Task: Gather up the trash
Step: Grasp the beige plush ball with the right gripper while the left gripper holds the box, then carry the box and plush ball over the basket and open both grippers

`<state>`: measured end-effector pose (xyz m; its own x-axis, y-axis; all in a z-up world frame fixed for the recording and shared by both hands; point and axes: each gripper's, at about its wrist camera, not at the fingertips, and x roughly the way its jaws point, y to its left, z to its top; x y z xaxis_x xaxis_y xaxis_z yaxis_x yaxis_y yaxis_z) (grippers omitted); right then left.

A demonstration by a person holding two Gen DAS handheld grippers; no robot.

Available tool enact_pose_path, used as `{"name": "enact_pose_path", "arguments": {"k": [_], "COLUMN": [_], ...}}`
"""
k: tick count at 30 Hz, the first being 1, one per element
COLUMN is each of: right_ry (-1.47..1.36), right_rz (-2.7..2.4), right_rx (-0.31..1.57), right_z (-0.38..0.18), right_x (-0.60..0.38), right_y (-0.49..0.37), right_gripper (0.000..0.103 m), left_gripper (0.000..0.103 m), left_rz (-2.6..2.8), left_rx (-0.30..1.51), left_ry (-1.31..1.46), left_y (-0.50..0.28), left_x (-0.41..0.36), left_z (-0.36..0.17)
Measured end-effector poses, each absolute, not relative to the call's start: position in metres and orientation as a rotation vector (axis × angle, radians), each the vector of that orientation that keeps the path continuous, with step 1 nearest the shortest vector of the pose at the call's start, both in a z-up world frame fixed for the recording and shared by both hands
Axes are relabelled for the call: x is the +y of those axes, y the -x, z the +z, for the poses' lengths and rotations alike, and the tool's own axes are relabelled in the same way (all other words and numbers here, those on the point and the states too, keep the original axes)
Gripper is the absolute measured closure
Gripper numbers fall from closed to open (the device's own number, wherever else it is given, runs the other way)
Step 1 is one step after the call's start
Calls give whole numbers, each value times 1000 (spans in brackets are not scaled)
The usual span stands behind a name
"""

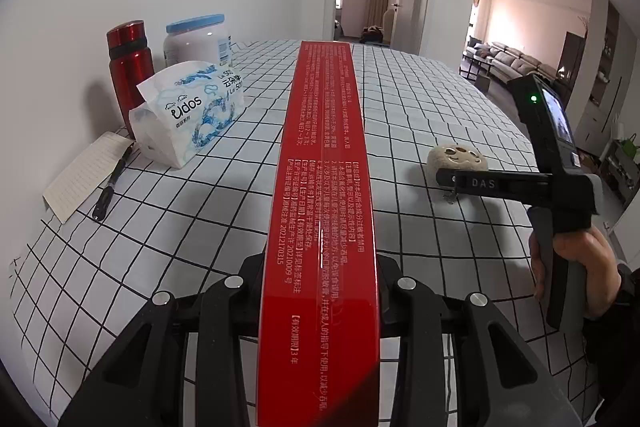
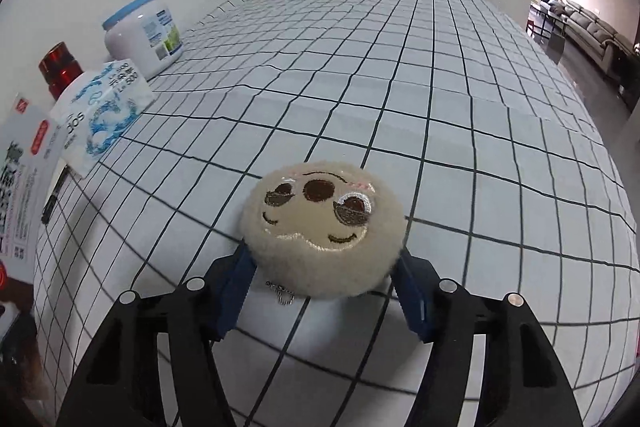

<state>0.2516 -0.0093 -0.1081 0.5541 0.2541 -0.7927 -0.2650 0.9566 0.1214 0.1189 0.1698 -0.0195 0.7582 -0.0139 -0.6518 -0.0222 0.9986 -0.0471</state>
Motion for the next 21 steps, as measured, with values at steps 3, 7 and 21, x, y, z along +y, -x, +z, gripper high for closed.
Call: {"name": "enact_pose_path", "arguments": {"k": [3, 7, 21], "right_ry": [-8, -49, -160], "right_rz": [312, 312, 176], "right_rx": [915, 885, 780], "right_z": [-101, -91, -64], "right_x": [-21, -40, -140], "right_y": [-234, -204, -77], "right_gripper": [41, 41, 41], "left_gripper": [69, 69, 69], "left_rz": [-6, -30, -190], "left_rx": [707, 701, 681], "left_ry": [49, 33, -18], "left_y": [-115, -107, -69], "left_x": [165, 153, 75], "left_z": [-17, -12, 0]}}
